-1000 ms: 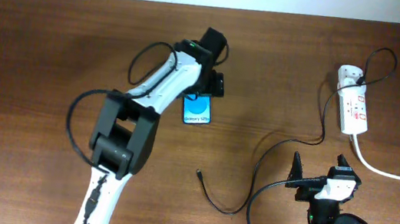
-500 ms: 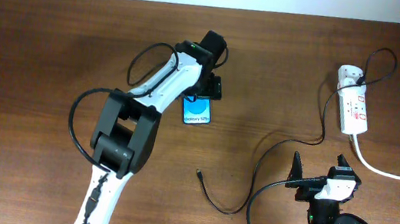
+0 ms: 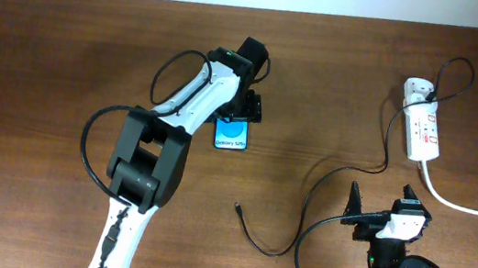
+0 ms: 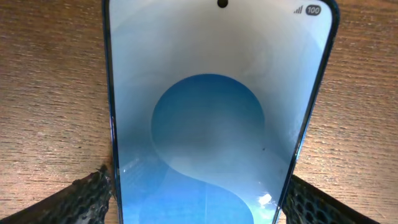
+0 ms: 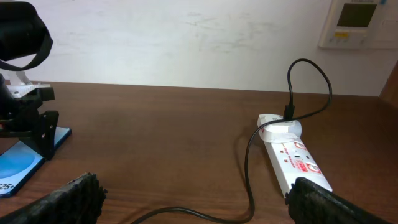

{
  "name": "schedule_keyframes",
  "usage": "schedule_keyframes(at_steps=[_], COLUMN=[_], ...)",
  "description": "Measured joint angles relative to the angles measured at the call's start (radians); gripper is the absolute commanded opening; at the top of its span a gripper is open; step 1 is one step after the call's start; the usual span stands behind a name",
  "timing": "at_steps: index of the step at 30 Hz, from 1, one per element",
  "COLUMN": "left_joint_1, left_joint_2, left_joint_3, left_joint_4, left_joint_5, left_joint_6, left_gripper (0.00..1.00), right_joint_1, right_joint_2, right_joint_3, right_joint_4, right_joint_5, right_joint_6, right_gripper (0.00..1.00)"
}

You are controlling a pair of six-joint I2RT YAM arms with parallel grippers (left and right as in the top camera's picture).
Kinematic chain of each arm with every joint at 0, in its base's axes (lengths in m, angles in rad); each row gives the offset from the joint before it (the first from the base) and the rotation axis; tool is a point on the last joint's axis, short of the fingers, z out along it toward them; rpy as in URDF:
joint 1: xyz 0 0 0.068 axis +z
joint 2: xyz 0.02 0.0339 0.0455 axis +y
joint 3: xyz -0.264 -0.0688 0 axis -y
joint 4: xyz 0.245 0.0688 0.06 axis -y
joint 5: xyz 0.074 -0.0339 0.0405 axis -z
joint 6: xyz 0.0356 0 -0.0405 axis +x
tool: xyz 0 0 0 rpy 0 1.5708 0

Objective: Plug charger to phone and switch on socket
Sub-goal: 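Lower the left gripper and grasp the blue phone's edge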

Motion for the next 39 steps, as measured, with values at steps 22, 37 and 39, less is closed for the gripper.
schedule_keyframes(at_steps=[22, 37, 39], left_joint_1=[0.0, 0.0, 0.0], left_joint_2=[0.0, 0.0, 0.0], left_joint_3=[0.001, 0.001, 0.002], left_joint_4=[0.0, -0.001, -0.003], left_joint_5=[-0.002, -0.005, -0.005], left_joint_6=[0.06, 0.068, 0.068], left_gripper=[0.84, 0.83, 0.83], right_joint_1=[0.0, 0.0, 0.0], right_joint_2=[0.0, 0.0, 0.0], right_joint_3=[0.0, 0.0, 0.0], right_joint_4=[0.0, 0.0, 0.0], right_joint_5=[0.0, 0.0, 0.0], right_joint_6=[0.0, 0.0, 0.001], right_gripper=[0.98, 0.98, 0.98])
